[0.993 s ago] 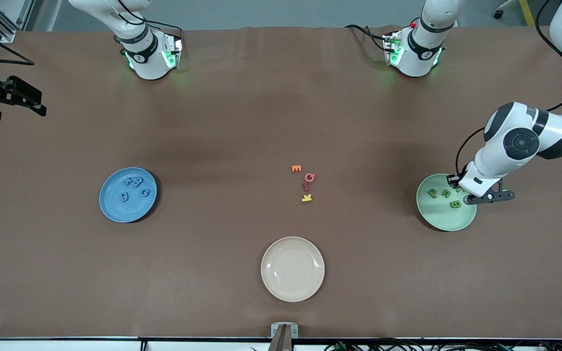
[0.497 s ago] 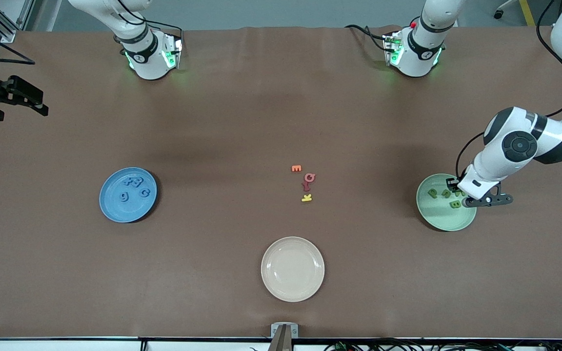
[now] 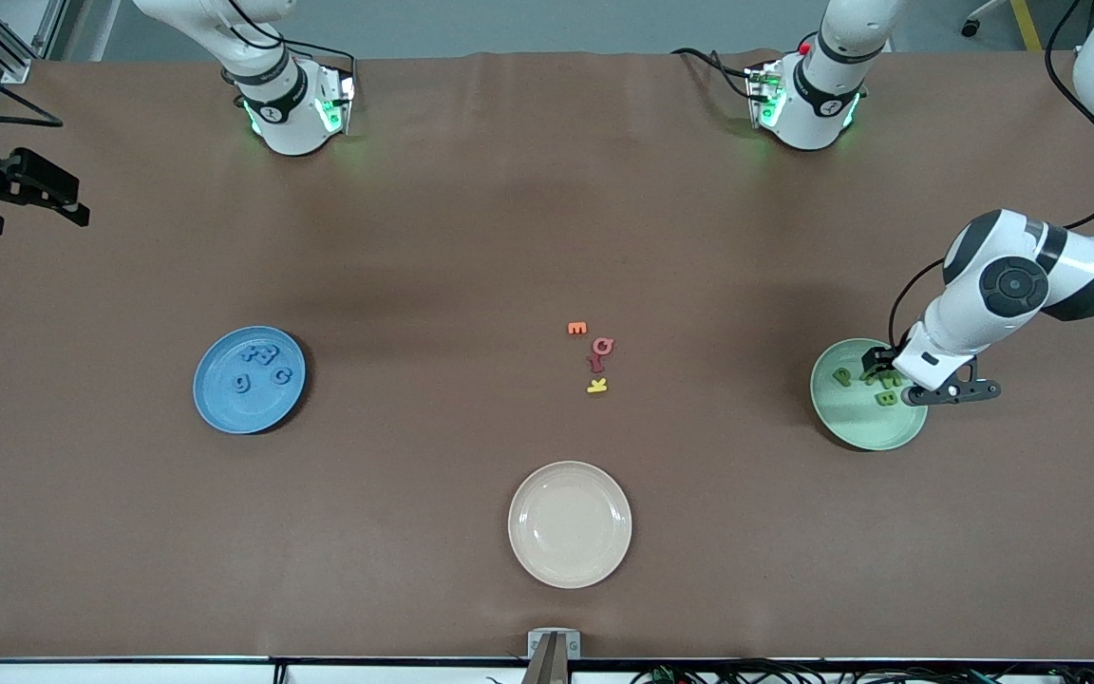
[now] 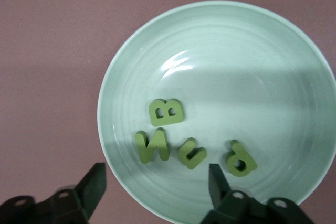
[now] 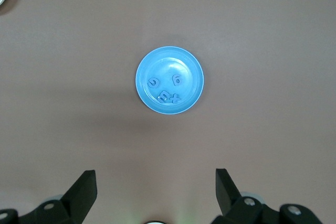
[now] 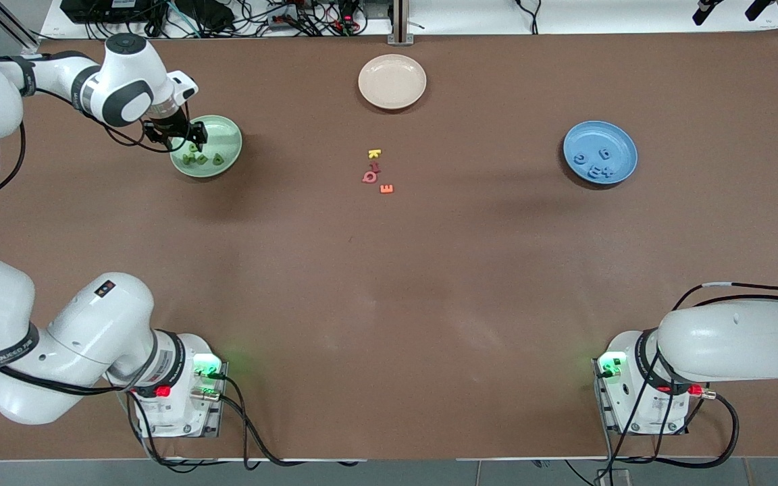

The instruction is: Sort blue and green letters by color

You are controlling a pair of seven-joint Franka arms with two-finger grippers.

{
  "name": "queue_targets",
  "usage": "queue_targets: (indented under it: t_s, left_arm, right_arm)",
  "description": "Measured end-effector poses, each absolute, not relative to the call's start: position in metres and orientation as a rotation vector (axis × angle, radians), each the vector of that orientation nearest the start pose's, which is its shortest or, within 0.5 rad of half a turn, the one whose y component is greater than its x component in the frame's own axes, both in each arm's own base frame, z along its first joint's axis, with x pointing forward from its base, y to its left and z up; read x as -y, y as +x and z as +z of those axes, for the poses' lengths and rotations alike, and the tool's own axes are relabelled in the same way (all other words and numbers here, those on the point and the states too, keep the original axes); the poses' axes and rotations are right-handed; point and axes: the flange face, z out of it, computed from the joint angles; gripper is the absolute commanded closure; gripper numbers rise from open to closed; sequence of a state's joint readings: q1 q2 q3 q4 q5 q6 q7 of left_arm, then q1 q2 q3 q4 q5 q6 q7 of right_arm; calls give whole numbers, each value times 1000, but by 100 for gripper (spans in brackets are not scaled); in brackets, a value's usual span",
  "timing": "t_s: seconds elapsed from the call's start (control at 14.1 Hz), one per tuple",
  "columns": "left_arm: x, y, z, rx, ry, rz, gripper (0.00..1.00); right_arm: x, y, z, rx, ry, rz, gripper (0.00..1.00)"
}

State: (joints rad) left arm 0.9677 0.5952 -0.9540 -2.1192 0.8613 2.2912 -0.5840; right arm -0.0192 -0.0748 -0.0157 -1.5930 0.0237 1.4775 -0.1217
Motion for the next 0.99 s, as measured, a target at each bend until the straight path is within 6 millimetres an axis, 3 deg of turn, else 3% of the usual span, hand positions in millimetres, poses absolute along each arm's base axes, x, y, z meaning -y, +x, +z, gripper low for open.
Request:
queue_targets:
  t_s: [0.64,0.99]
  left_arm:
    - [-35,567,233,82,-3005,-13,1]
    - [-50,576,260,-55,-3135,32,1]
  right_arm:
    - [14,520,646,78,-3097,72,0]
    - [14,520,646,78,-3097,73,0]
